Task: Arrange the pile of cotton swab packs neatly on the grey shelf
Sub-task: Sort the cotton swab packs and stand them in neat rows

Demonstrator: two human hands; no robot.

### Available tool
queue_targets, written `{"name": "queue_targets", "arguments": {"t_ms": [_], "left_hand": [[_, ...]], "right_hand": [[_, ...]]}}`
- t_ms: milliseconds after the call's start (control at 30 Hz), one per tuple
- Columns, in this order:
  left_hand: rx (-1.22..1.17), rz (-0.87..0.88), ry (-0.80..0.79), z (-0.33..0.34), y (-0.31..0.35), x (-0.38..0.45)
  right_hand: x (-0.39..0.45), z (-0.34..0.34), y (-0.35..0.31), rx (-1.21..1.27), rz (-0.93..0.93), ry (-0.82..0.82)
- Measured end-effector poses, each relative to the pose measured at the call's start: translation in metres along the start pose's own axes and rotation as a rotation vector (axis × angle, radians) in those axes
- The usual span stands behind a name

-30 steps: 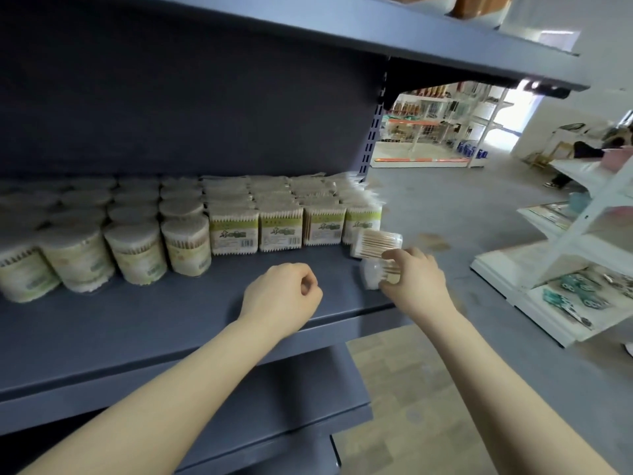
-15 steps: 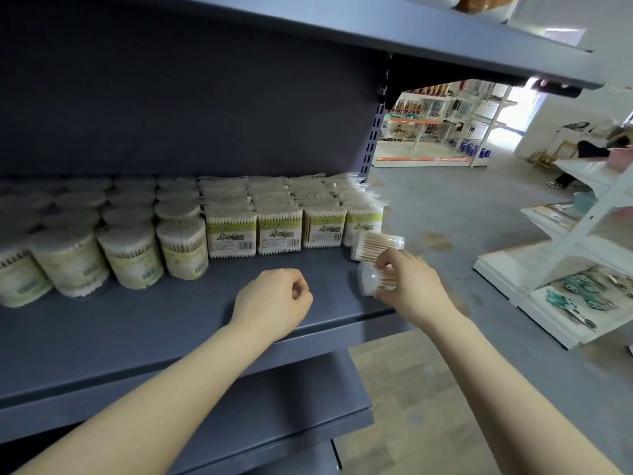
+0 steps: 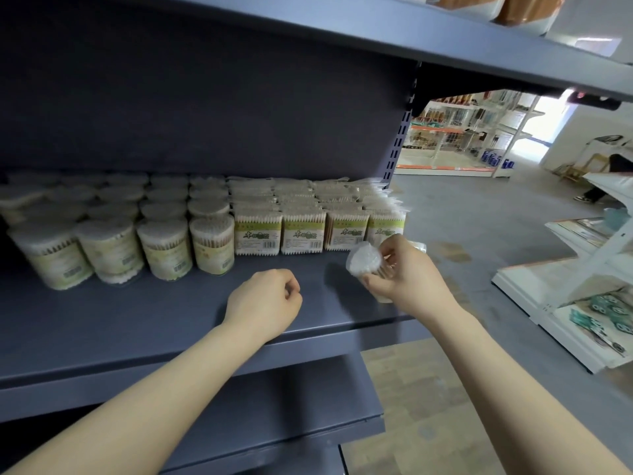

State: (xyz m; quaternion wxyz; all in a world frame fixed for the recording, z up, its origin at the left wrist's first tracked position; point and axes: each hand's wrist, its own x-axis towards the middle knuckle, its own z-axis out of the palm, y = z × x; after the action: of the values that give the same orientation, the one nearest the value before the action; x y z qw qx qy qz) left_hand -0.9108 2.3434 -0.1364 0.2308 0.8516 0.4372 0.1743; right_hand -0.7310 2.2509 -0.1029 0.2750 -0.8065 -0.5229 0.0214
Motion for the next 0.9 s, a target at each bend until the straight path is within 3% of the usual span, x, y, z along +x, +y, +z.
{"name": "queue_targets", "arguments": {"t_ms": [333,667,900], "left_hand": [[-0.006,-0.075,0.036,-0.018,-0.019,-0.009],[0.011,-0.086,0.034,-0.031,-0.027,-0.013],[0.024,-0.033,0.060,-0.029,-0.034,-0.011]], "right_hand": [[0.007,0.027,-0.017,0.338,-0.050,0.075],[0.009,0.057,-0.021,0.700,0.056,-0.024],[0.013,0.055,-0.021,0.754,0.023,-0.086]]}}
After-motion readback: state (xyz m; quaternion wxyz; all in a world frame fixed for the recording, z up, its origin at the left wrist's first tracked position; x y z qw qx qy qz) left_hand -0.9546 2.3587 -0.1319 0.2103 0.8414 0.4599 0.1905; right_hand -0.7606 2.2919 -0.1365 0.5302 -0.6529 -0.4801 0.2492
